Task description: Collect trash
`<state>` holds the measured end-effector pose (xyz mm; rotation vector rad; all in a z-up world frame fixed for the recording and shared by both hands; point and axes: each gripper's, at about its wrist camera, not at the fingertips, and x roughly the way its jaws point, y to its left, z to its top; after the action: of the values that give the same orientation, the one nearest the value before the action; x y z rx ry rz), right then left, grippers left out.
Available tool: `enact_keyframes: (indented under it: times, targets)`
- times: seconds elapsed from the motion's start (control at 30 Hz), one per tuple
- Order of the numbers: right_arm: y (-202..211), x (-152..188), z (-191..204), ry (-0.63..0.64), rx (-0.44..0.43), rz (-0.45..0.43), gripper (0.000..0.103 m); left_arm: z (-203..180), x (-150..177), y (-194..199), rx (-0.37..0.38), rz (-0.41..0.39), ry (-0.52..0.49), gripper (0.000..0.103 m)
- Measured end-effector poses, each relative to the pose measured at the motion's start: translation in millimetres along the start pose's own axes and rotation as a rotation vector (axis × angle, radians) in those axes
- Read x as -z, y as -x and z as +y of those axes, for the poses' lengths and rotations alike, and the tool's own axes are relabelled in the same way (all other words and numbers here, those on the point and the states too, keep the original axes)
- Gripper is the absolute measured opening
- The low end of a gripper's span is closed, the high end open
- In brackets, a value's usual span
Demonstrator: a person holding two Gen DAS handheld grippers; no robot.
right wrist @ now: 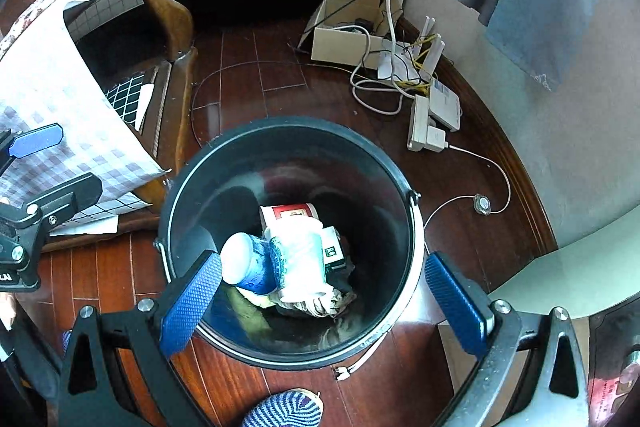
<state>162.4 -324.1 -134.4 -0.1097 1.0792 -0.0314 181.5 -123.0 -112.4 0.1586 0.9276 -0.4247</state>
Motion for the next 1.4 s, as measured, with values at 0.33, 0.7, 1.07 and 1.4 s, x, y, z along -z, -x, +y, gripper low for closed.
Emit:
enact_keyframes:
  times: [0.33, 0.7, 1.07, 1.4]
  targets:
    - [38.5, -8.9, 20.7, -0.011, -0.005, -0.052, 0.102, 10.7, -2.4, 46.7, -0.055, -0.068, 0.008, 0.102]
    - [115.5, -13.9, 52.7, -0.063, 0.001, -0.148, 0.102, 29.7, -5.7, 124.4, -0.126, -0.184, 0.041, 0.102]
    - [200.4, -3.8, 79.1, -0.079, -0.008, -0.270, 0.102, 31.7, 9.2, 203.5, -0.178, -0.290, 0.072, 0.102]
    - [261.2, 8.3, 99.5, -0.076, 0.003, -0.373, 0.102, 34.3, 23.5, 262.6, -0.217, -0.398, 0.095, 0.102]
